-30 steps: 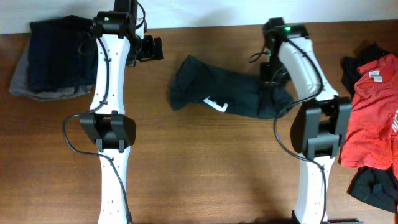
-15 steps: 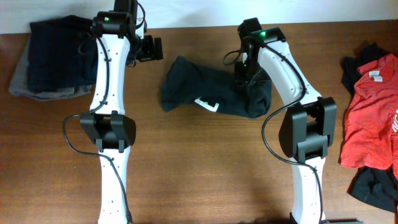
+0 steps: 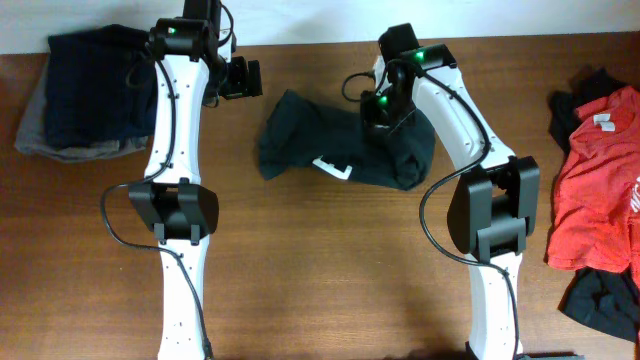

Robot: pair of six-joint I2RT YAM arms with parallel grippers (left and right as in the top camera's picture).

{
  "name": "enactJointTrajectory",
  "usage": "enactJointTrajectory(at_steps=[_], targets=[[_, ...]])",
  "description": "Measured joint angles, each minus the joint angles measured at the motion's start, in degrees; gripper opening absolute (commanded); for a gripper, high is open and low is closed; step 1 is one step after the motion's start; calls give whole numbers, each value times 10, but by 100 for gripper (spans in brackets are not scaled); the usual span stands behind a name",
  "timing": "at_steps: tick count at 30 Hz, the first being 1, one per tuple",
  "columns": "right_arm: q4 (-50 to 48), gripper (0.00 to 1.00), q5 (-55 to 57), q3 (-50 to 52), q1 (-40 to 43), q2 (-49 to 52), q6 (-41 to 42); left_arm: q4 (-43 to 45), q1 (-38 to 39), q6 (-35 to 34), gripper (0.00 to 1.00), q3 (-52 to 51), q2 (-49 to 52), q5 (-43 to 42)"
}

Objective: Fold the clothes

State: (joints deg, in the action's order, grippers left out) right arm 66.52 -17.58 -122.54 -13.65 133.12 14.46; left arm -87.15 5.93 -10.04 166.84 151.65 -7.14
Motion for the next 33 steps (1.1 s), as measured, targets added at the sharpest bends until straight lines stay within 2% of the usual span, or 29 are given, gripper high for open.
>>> enactJointTrajectory(at_steps=[4,5,7,11,15,17,20,24,29,33], targets=[[19,4,4,-24,0,0,4,0,0,0,99,0,0,0],[27,7,15,-36,0,-1,6,0,0,0,99,0,0,0],[48,21,56,-69,1,-4,5,0,0,0,99,0,0,0],[103,24,158,-139,15,-42,19,0,0,0,99,0,0,0],[175,34,207,-165,76,-86,22,-2,0,0,99,0,0,0],[208,45,216,-164,122,-92,21,-2,0,0,99,0,0,0],[223,58,195,-133,200,-87,-10,-2,0,0,99,0,0,0],[206,64,105,-44,275,-78,-85,-2,0,0,99,0,0,0],[122,75,11,84,323,-75,-150,-2,0,0,99,0,0,0],[60,90,-55,169,339,-73,-184,-2,0,0,99,0,0,0]])
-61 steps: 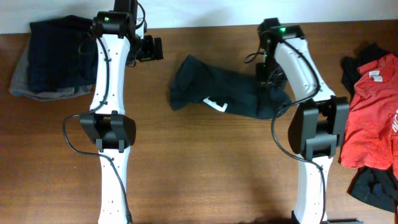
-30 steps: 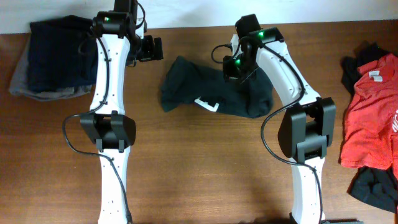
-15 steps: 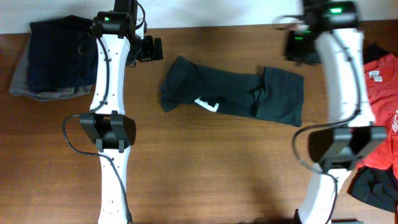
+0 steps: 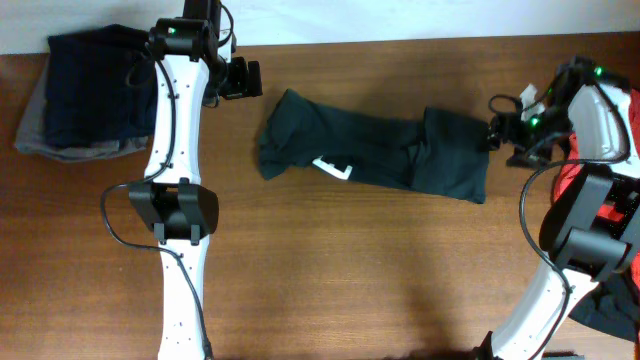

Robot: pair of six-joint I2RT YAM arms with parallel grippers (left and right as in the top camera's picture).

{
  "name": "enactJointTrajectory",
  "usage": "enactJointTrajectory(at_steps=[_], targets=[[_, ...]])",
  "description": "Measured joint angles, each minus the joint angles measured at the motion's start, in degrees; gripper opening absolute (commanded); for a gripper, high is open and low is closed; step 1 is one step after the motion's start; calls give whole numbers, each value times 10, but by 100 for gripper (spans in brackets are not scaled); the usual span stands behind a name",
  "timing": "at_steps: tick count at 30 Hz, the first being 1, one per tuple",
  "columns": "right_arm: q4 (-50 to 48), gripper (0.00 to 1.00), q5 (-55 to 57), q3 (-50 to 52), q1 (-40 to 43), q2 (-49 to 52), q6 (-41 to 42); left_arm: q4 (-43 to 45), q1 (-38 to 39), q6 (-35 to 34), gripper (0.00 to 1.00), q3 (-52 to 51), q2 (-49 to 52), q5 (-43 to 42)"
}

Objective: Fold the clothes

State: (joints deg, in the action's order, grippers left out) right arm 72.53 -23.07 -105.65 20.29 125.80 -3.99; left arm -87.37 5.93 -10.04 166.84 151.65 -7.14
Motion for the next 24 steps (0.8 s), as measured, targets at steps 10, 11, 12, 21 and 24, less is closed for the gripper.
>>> enactJointTrajectory(at_steps=[10,11,12,21,24], targets=[[-119,90,-57,130,3,1,-21,-5,0,0,99,0,0,0],[-127,88,-62,135,3,0,-22,-5,0,0,99,0,0,0],[-132,85,-70,137,3,-1,-22,-5,0,0,99,0,0,0],[-176,17,-94,166,3,0,-16,-6,0,0,99,0,0,0],[-181,4,-96,166,3,0,-12,-6,0,0,99,0,0,0]])
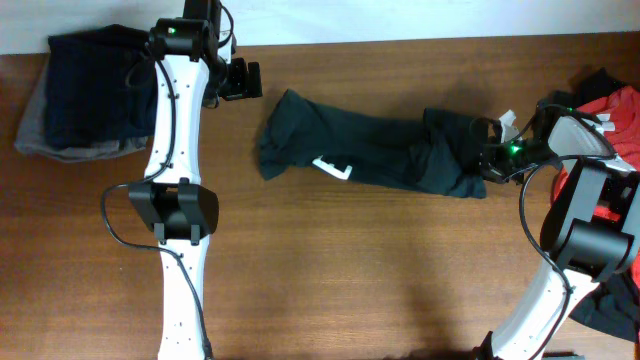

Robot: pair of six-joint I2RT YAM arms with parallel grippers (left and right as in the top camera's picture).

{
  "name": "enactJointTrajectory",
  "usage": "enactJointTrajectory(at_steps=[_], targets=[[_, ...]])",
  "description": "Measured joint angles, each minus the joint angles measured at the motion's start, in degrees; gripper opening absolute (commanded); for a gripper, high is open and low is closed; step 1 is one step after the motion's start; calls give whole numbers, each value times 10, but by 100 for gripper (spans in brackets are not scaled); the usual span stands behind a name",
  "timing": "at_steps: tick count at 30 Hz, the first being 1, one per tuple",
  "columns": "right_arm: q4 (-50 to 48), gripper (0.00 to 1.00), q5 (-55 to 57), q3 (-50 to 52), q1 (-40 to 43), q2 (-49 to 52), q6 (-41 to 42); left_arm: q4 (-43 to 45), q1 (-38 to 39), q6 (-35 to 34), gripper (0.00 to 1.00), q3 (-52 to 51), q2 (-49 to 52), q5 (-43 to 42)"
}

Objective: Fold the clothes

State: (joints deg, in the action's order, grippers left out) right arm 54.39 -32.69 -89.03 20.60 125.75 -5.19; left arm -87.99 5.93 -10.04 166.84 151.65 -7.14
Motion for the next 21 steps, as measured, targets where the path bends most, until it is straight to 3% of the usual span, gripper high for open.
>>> enactJointTrajectory(at_steps=[6,13,21], targets=[[41,4,23,-33,1,1,27,0,0,0,99,0,0,0],[137,4,159,-149,-14,1,59,0,0,0,99,0,0,0],[140,6,310,-173,-127,-2,76,0,0,0,99,0,0,0]])
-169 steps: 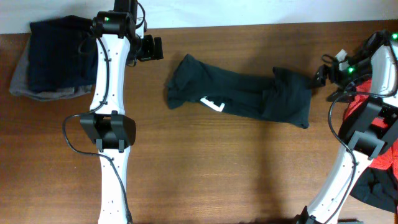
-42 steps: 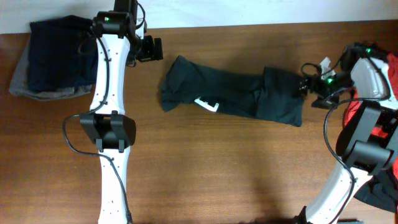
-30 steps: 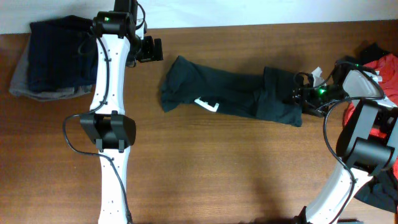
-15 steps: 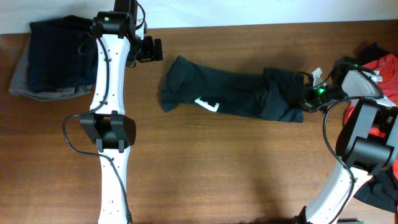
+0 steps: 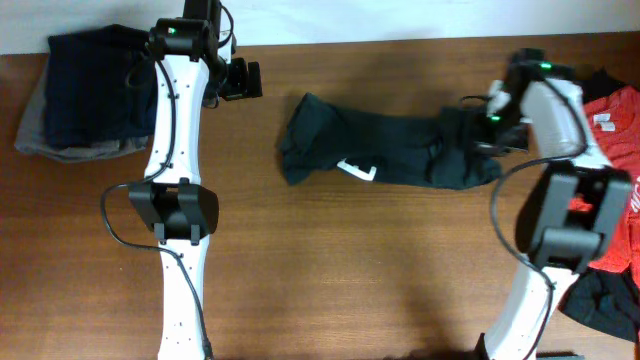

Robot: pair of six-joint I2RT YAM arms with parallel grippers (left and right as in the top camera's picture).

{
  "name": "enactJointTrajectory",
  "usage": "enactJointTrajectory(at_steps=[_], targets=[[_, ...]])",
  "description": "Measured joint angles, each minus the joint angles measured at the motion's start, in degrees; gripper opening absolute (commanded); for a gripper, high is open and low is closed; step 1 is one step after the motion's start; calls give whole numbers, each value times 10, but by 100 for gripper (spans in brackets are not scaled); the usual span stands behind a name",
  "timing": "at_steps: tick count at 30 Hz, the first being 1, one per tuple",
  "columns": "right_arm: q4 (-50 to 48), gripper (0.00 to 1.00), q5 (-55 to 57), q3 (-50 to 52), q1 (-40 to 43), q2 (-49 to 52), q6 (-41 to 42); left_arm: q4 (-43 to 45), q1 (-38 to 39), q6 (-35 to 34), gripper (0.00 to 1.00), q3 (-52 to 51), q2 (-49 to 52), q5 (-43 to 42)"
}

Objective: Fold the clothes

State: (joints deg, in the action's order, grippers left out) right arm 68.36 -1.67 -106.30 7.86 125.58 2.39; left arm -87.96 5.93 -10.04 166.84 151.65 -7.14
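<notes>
A dark green garment (image 5: 395, 150) lies stretched left to right across the middle of the table, with a white tag (image 5: 357, 170) showing near its front edge. Its right end is bunched up. My right gripper (image 5: 480, 128) sits on that bunched end and appears shut on the cloth, though its fingertips are hidden against the dark fabric. My left gripper (image 5: 243, 78) hangs near the table's back edge, to the left of the garment and apart from it. Its jaws cannot be made out from above.
A folded stack of navy and grey clothes (image 5: 75, 95) lies at the back left corner. A red shirt (image 5: 612, 150) and black clothes (image 5: 605, 300) are piled along the right edge, under the right arm's base. Bare wood table (image 5: 330, 270) in front.
The whole garment has shifted to the right; its left end now lies further from the left gripper. My right gripper is now further back and slightly left, over the bunched right end. The left arm is unmoved.
At first the garment lay bunched in the middle with my right gripper on it. Then it lay stretched out to the right, the gripper just beyond its right end. Then the gripper was at that end, and now the garment lies shifted right.
</notes>
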Motion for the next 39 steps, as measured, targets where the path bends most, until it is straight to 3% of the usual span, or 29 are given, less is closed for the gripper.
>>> enactJointTrajectory(at_steps=[4,12,19,33,39], targets=[[-19,11,30,0,-67,0,8,0,0,0,99,0,0,0],[-51,11,49,0,-152,2,28,-1,0,0,99,0,0,0],[-63,4,66,0,-180,12,43,-3,0,0,99,0,0,0],[-20,4,98,-80,-200,22,82,0,0,0,99,0,0,0],[-33,14,103,-81,-248,22,85,0,0,0,99,0,0,0]])
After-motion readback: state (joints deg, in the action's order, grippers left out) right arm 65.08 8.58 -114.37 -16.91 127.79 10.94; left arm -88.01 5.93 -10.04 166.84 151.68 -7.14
